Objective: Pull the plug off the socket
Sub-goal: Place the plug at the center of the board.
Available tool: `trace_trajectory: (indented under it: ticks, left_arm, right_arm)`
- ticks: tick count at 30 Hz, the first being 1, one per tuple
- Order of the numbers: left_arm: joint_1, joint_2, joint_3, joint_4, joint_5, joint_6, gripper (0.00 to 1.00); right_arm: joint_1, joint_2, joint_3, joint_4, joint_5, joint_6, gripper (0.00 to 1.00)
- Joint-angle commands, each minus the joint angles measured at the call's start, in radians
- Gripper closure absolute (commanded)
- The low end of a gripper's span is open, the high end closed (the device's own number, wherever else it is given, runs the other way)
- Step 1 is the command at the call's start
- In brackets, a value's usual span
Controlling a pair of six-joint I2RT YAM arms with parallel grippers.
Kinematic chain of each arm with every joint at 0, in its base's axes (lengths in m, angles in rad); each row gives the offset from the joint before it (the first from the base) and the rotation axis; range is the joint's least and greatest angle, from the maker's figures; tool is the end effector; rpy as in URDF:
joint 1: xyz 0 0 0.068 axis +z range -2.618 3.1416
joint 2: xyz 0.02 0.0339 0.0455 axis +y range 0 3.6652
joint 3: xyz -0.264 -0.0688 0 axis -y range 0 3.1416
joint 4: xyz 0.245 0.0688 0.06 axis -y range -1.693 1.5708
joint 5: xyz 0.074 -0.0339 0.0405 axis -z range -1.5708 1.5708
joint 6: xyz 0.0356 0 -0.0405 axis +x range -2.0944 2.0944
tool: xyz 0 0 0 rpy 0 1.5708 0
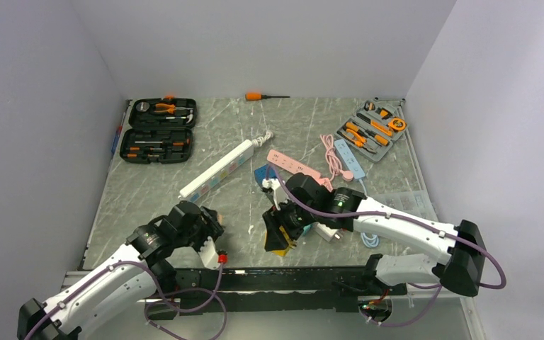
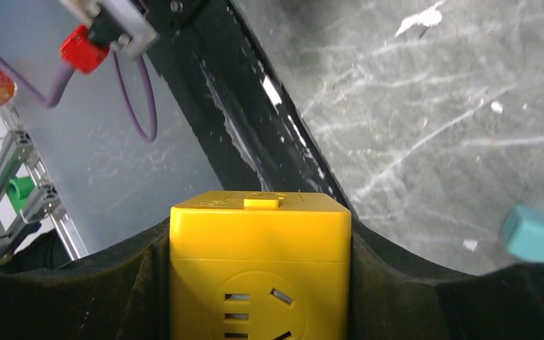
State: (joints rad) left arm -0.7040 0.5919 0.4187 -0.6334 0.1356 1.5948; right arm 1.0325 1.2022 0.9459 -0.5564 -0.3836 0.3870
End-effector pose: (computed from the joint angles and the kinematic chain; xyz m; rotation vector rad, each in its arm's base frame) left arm 0.0946 -0.0866 0.1988 2.2014 0.9155 0.2666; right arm 0.1171 0.2220 0.2780 -1.0175 2.4069 1.0600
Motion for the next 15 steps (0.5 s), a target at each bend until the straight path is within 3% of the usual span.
trace_trajectory:
  ticks: [1,7,15]
  left_arm:
    - [-0.001,-0.01,0.007,-0.103,-0.12,0.04,1.0]
    - [-0.002,0.01,0.004,-0.026,-0.126,-0.036,1.0]
    - [0.005,0.121,0.187,-0.062,-0.044,-0.362,1.0]
  right_arm:
    - [0.012,-0.066,-0.001,-0.101,0.006,0.019,1.0]
    - [0.012,-0.083,-0.016,-0.061,0.163,0.059,1.0]
    - [0.012,0.018,-0.015,-0.03,0.568,0.127,1.0]
